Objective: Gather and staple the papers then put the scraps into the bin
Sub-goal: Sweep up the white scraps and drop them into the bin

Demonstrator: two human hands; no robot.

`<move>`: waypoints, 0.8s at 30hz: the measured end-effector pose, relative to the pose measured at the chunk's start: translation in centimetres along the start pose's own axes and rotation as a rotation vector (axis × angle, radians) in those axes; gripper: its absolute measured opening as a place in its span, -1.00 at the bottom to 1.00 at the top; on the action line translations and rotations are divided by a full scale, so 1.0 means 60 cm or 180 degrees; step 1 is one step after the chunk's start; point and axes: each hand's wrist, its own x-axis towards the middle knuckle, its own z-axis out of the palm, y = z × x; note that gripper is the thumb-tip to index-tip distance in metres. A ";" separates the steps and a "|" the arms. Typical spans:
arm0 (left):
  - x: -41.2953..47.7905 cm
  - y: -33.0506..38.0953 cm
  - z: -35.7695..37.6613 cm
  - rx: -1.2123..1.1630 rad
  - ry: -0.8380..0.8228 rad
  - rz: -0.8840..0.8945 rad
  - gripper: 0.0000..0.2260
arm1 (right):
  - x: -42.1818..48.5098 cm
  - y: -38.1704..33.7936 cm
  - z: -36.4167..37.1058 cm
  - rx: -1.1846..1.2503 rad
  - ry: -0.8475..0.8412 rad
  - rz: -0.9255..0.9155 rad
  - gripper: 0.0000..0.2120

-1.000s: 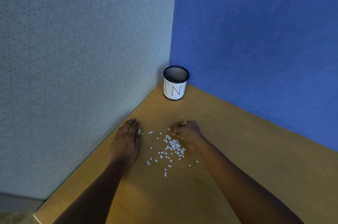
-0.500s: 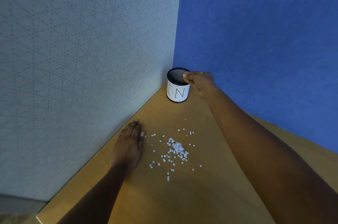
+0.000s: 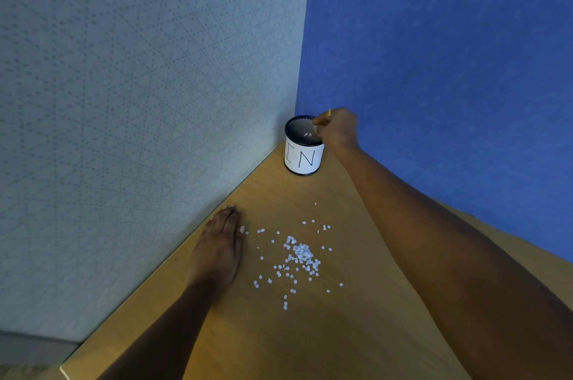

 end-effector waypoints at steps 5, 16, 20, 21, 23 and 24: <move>0.000 0.001 -0.001 0.0000 0.0003 0.0007 -0.32 | -0.005 -0.003 0.013 -0.0455 0.0020 -0.0300 -0.74; 0.001 -0.002 0.001 0.0029 -0.0006 0.0004 -0.32 | -0.008 -0.004 0.018 -0.0302 0.0230 -0.0482 -0.76; 0.000 0.001 -0.001 0.0032 -0.0015 0.0044 -0.32 | -0.040 -0.002 0.009 0.0070 0.0343 -0.0613 -0.86; 0.000 0.001 -0.002 0.0026 -0.0022 0.0043 -0.32 | -0.052 0.000 0.008 0.0167 0.0384 -0.0653 -0.87; 0.000 0.000 -0.002 0.0007 -0.0021 0.0039 -0.32 | -0.080 0.009 0.007 0.0297 0.0489 -0.0726 -0.86; 0.000 0.000 -0.002 0.0001 -0.0018 0.0038 -0.34 | -0.095 0.015 0.006 0.0333 0.0526 -0.0759 -0.85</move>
